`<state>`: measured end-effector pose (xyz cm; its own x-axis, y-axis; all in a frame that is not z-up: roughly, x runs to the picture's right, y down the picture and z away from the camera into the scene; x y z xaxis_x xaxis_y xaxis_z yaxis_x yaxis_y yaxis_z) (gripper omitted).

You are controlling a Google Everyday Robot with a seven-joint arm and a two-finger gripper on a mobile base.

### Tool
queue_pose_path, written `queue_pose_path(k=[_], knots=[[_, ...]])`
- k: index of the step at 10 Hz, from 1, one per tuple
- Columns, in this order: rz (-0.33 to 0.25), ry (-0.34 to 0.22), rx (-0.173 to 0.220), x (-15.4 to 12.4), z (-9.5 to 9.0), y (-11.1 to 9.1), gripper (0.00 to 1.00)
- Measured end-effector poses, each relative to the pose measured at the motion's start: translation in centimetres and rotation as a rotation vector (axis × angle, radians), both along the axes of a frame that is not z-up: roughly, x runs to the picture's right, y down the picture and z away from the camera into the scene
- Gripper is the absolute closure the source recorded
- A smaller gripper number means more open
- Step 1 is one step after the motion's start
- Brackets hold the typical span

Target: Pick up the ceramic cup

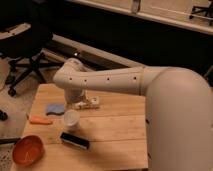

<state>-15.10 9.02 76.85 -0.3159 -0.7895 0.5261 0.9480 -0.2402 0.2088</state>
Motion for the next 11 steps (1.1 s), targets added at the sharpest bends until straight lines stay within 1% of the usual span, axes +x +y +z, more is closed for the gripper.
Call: queue_pose_path(k=[1,2,3,5,7,9,11], knots=[[0.000,0.019,-0.019,0.5,1.6,0.6,0.20],[-0.003,0.025,-0.030,1.0,2.7,0.8,0.20],[-0.003,0.023,-0.042,1.4,3.5,1.0,0.20],[0.016,-0.006,-0.070,2.4,5.1,1.5,0.20],[0.053,-0.057,-0.105,3.2,5.6,2.0,0.20],[0.068,-0.103,-0.111,3.4,5.2,1.9,0.20],[0.071,-0.128,-0.116,4.6,4.8,2.1,0.20]])
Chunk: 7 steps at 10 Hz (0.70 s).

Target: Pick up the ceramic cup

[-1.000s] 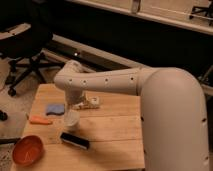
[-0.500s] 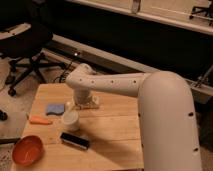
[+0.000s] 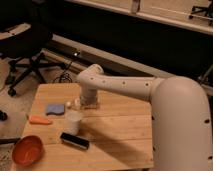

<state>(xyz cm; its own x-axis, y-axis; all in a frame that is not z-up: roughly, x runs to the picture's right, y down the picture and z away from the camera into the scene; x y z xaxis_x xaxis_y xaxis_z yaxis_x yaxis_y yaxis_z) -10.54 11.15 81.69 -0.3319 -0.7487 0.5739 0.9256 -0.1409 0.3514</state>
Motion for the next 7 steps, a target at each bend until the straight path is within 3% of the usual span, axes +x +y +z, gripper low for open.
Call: queue_pose_path(k=[7], knots=[[-0.029,-0.076,0.028,-1.0,-3.3,0.7,0.20]])
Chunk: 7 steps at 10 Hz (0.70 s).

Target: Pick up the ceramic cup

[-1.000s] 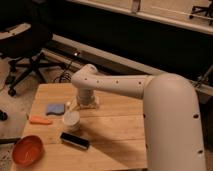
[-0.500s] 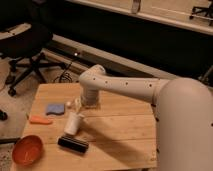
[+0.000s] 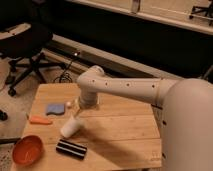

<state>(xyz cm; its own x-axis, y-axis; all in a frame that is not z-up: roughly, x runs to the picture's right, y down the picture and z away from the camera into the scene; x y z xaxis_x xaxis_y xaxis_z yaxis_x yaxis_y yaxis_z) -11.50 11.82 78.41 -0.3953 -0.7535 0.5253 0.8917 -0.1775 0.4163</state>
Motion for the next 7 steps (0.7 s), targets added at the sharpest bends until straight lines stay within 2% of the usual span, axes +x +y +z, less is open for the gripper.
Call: queue_pose_path(k=[4,5,6,7], knots=[[0.012,-0.031,-0.008,-0.5,-1.1,0.3,0.20],[0.021,-0.061,-0.028,-0.9,-1.6,0.6,0.20],[0.036,-0.114,-0.064,-1.6,-2.3,1.3,0.20],[0.065,-0.195,-0.118,-2.7,-3.0,2.0,0.20]])
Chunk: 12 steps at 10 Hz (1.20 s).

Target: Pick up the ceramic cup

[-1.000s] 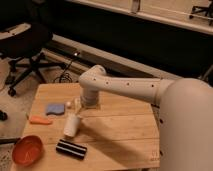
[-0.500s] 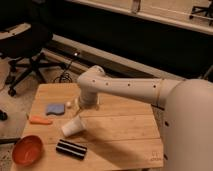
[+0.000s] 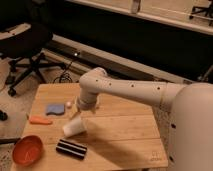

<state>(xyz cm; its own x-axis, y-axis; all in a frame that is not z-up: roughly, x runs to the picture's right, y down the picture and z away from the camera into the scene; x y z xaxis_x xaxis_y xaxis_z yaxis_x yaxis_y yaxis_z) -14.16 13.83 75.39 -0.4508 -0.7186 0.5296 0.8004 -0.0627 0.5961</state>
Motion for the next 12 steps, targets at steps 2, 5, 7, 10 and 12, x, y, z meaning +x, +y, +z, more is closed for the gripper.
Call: queue_pose_path(k=[2,5,7,10,12], knots=[[0.061,-0.151,-0.093,-1.2,-0.3,0.8,0.20],[0.048,-0.249,-0.242,0.5,3.3,3.7,0.20],[0.002,-0.247,-0.296,1.7,4.7,5.0,0.20],[0.061,-0.214,-0.240,5.3,4.3,2.4,0.20],[0.105,-0.218,-0.234,7.4,2.3,2.2,0.20]])
